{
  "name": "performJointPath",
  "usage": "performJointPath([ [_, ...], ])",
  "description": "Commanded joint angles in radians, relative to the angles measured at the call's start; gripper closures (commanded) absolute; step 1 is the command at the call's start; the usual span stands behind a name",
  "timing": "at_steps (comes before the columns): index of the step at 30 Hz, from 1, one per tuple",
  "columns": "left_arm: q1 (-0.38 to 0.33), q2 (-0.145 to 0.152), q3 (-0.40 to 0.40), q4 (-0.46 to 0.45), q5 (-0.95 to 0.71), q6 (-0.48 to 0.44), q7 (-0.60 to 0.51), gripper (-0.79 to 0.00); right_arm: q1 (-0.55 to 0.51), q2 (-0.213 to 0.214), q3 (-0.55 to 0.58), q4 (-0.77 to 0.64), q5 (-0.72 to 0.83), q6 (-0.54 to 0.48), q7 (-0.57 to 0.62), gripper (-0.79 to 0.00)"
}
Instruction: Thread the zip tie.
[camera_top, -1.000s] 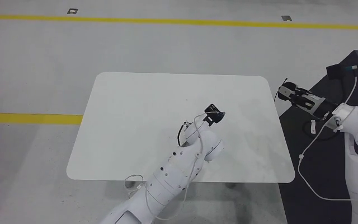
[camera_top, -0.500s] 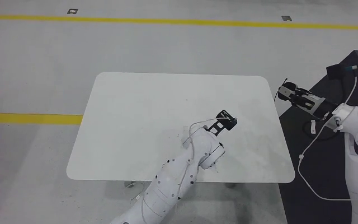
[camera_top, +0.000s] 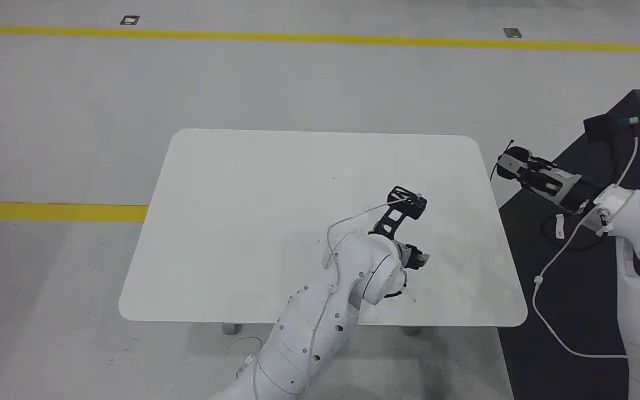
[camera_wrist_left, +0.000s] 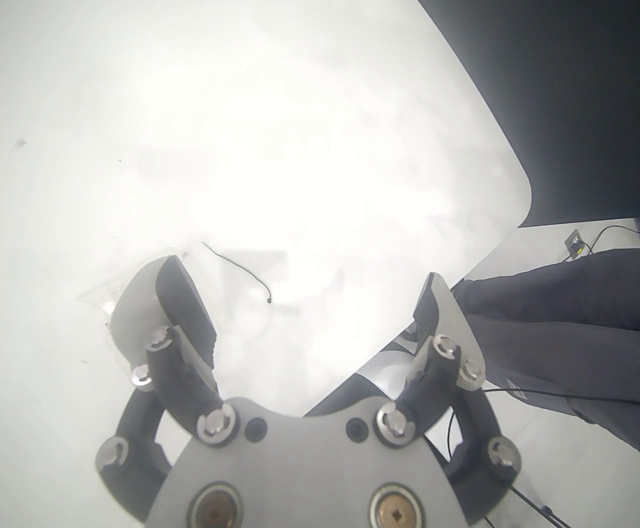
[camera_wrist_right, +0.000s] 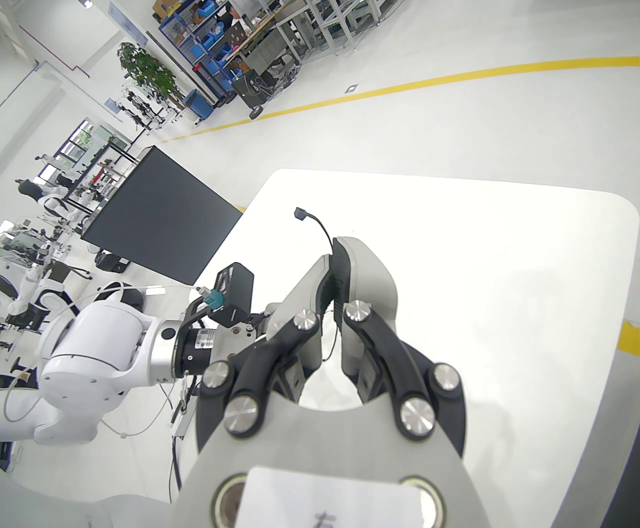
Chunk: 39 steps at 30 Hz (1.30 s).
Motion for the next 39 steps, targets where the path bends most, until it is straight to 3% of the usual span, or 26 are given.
performJointPath([
  [1,0.011,-0.003,0.007,0.018,-0.043,-0.016,0.021,-0.785,0.0,0.0,0.0,0.0,0.0,0.0,0.0,0.0],
  [5,-0.026,-0.029,0.048,0.112,-0.077,0.106,0.094,-0.785,0.0,0.0,0.0,0.0,0.0,0.0,0.0,0.0],
  [9,-0.069,-0.055,0.037,0.2,-0.161,0.233,0.172,-0.785,0.0,0.0,0.0,0.0,0.0,0.0,0.0,0.0],
  [13,-0.113,-0.067,0.004,0.259,-0.23,0.287,0.16,-0.785,0.0,0.0,0.0,0.0,0.0,0.0,0.0,0.0],
  [21,-0.102,-0.065,0.01,0.277,-0.224,0.275,0.156,-0.785,0.0,0.0,0.0,0.0,0.0,0.0,0.0,0.0],
  [25,-0.121,-0.072,0.018,0.326,-0.224,0.326,0.107,-0.785,0.0,0.0,0.0,0.0,0.0,0.0,0.0,0.0],
  [29,-0.151,-0.084,0.009,0.382,-0.26,0.383,0.109,-0.64,0.0,0.0,0.0,0.0,0.0,0.0,0.0,0.0],
  [39,-0.224,-0.108,0.019,0.528,-0.256,0.487,0.135,-0.499,0.0,0.0,0.0,0.0,0.0,0.0,0.0,0.0],
])
